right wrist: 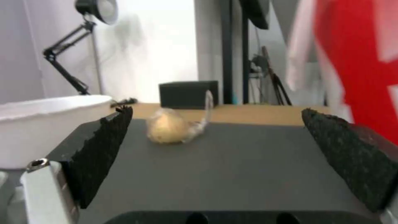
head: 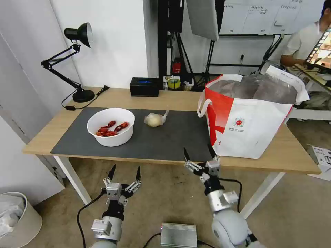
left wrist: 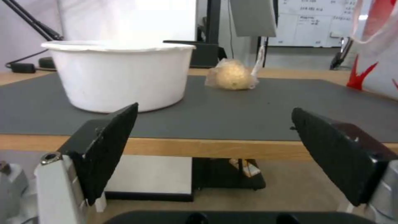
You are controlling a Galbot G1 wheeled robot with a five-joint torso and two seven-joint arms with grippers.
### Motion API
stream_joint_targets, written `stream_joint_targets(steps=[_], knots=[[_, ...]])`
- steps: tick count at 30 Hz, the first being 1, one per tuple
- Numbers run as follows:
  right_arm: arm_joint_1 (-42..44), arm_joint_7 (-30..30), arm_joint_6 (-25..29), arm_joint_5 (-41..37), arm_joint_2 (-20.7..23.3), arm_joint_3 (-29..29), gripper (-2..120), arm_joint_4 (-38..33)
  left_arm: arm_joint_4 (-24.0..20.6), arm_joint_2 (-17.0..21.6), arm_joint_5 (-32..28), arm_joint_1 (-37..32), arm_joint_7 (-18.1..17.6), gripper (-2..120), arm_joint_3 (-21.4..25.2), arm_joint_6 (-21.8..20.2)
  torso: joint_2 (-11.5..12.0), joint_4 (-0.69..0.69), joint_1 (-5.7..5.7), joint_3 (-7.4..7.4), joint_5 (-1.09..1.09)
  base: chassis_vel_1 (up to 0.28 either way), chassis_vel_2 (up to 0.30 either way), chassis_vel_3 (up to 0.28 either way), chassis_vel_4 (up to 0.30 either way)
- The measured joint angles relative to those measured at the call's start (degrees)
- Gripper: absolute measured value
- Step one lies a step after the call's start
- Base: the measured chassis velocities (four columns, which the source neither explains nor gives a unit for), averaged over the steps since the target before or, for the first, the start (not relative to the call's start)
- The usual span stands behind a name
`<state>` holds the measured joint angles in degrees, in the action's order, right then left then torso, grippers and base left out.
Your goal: Pick up the trash from the table and place it into the takeout bag.
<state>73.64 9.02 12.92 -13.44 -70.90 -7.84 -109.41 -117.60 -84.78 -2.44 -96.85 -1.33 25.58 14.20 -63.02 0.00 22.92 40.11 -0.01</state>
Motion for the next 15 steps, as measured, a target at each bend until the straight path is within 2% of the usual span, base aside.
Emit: stream_joint_targets(steps=[15], knots=[[-15.52, 1.74, -3.28, -3.00, -0.45, 9.29, 100, 6.50, -0.41, -1.32, 0.02, -1.40, 0.05, 100, 1.63, 0.48, 0.00, 0.00, 0.00, 0.00, 0.00, 0.000, 0.000, 0.000, 0.000]])
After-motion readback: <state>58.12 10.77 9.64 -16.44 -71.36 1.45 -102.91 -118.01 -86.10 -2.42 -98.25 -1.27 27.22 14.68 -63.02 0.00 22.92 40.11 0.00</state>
